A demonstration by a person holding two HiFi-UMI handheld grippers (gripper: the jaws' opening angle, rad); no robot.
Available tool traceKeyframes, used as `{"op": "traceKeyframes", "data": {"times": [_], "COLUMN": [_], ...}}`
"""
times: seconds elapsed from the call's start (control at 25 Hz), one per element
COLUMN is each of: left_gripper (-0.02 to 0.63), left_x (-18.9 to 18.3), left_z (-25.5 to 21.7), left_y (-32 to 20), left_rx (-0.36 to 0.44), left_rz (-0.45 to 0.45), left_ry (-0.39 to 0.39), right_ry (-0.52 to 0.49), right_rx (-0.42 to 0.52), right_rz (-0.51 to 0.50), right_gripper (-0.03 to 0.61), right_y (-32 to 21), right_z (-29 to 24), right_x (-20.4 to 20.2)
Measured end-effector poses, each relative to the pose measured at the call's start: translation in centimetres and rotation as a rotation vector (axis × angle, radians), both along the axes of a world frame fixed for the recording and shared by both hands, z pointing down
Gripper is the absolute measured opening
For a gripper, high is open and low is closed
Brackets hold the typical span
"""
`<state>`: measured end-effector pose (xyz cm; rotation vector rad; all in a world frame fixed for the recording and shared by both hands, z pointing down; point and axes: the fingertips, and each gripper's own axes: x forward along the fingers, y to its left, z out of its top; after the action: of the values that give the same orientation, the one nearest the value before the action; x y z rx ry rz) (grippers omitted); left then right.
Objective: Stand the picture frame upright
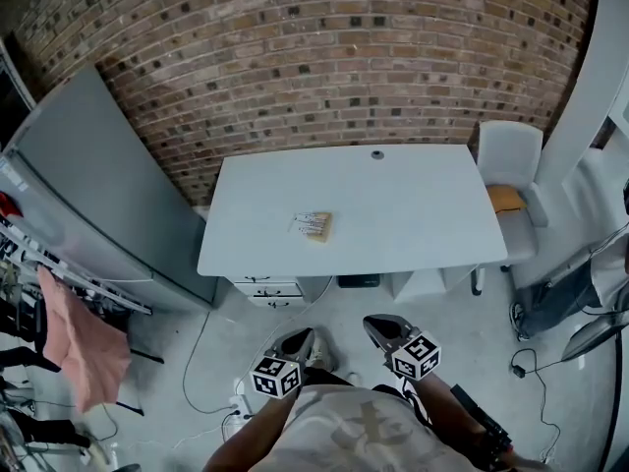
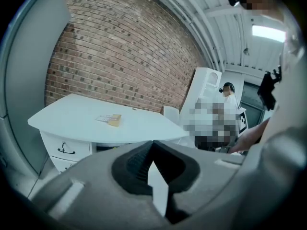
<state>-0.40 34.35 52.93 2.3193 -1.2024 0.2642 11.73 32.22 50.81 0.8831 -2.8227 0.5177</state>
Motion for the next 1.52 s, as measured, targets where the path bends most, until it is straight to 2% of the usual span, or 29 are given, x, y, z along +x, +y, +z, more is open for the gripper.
{"op": "traceKeyframes", "data": {"times": [0.44,0.68,0.92,1.16,1.36,1.52], "left_gripper": [0.002,0.002,0.002,0.002,0.002,0.002], "left_x": [-1.4,-2.2,-2.4,-4.2,-4.7,-6.1], "left_z": [-0.6,-0.4,-0.3,0.5,-0.8,-1.1], "left_y": [-2.2,-4.4,-7.9,-11.8,-15.2,-17.5], "left_rx": [0.003,-0.002,-0.007,-0.027,0.021,0.031], "left_rz": [-0.013,0.004,0.039,0.062,0.105,0.112], "left_ry": [0.0,0.032,0.052,0.069,0.076,0.082], "right_ry": [-0.009,0.007,0.029,0.098,0.096,0.095], "right_rx": [-0.005,-0.015,-0.029,-0.002,-0.008,-0.013], "right_rz": [0.009,0.026,0.047,0.06,0.099,0.138], "right_gripper": [0.006,0.006,0.006,0.006,0.006,0.006], "right_y": [-2.0,-4.0,-7.2,-11.1,-14.1,-16.1], "right_z": [-0.5,0.1,0.2,0.5,-0.3,-0.6], "right_x": [-1.1,-2.0,-2.4,-4.0,-4.6,-5.1]}}
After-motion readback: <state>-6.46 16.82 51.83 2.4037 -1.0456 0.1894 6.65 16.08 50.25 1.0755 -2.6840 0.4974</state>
